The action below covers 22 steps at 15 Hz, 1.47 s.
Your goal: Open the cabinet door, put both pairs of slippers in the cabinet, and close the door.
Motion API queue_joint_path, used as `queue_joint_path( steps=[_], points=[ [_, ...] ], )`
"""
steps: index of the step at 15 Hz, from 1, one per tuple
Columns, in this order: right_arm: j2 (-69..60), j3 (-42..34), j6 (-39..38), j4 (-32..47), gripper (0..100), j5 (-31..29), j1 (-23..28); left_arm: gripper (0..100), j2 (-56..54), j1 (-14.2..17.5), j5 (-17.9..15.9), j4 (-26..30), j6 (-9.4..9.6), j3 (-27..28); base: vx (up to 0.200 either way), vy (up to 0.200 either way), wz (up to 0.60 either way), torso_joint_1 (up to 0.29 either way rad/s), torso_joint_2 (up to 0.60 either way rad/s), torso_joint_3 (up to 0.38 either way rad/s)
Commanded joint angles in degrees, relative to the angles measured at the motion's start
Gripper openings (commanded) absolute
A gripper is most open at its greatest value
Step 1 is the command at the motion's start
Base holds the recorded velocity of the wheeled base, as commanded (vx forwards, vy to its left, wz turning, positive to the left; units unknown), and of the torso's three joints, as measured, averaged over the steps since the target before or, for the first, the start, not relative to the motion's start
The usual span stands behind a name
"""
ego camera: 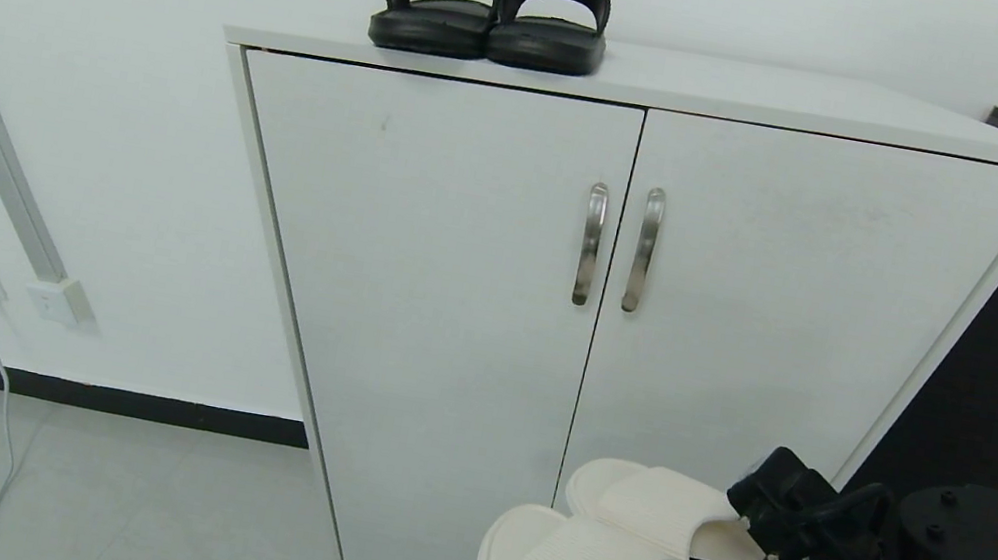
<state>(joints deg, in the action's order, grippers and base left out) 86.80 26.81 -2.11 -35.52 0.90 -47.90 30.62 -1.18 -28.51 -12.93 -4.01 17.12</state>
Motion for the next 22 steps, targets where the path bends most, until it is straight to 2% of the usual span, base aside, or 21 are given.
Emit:
queue_joint_path(
  steps=[1, 2, 4, 7, 9, 12, 13, 14, 15, 17, 20, 22],
  points=[
    [-0.1, -0.1, 0.0, -0.1, 0, 0.0, -0.2, 100, 12.5, -3.8, -2.2, -3.0, 0.06, 6.3, 0.0, 0.0, 0.0, 0.0, 0.0, 0.0],
    [0.0, -0.1, 0.0, -0.1, 0, 0.0, -0.2, 100, 14.4, -6.5, -2.2, -3.0, 0.06, 8.7, 0.0, 0.0, 0.0, 0.0, 0.0, 0.0],
    [0.0, -0.4, 0.0, -0.1, 0, 0.1, -0.2, 100, 19.7, -13.8, -1.5, -2.9, -0.12, 15.1, 0.0, 0.0, 0.0, 0.0, 0.0, 0.0],
    [0.0, -0.7, -0.1, -0.1, 0, 0.1, -0.2, 100, 28.3, -24.2, 1.7, -2.9, -0.65, 21.6, 0.0, 0.0, 0.0, 0.0, 0.0, 0.0],
    [0.0, -0.8, -0.1, -0.1, 0, 0.1, -0.2, 100, 33.6, -29.6, 1.6, -3.1, -1.53, 24.9, 0.0, 0.0, 0.0, 0.0, 0.0, 0.0],
    [0.1, -1.2, -0.3, -0.1, 0, 0.2, -0.2, 100, 41.4, -35.0, 1.6, -3.4, -3.37, 31.4, 0.0, 0.0, 0.0, 0.0, 0.0, 0.0],
    [0.0, -1.2, -0.3, -0.1, 0, 0.2, -0.2, 100, 42.1, -35.4, 1.5, -3.7, -3.64, 32.0, 0.0, 0.0, 0.0, 0.0, 0.0, 0.0],
    [0.1, -1.3, -0.4, -0.1, 0, 0.9, 0.0, 100, 46.0, -37.6, 1.3, -5.7, -5.66, 35.2, 0.0, 0.0, 0.0, 0.0, 0.0, 0.0],
    [0.0, -1.3, -0.5, -0.1, 0, 1.1, 0.1, 100, 48.7, -39.5, 1.3, -7.1, -6.45, 36.8, 0.0, 0.0, 0.0, 0.0, 0.0, 0.0],
    [0.0, -1.3, -0.5, -0.1, 0, 1.1, 0.2, 100, 53.4, -40.9, 1.3, -10.0, -8.47, 39.0, 0.0, 0.0, 0.0, 0.0, 0.0, 0.0],
    [-0.1, -1.8, -0.5, -0.5, 0, 1.2, 0.3, 100, 58.9, -41.2, 0.6, -15.6, -11.81, 41.2, 0.0, 0.0, 0.0, 0.0, 0.0, 0.0],
    [0.3, -2.1, -0.4, -0.5, 0, 1.2, 0.3, 100, 61.1, -41.9, 0.7, -17.3, -12.34, 42.4, 0.0, 0.0, 0.0, 0.0, 0.0, 0.0]
  ],
)
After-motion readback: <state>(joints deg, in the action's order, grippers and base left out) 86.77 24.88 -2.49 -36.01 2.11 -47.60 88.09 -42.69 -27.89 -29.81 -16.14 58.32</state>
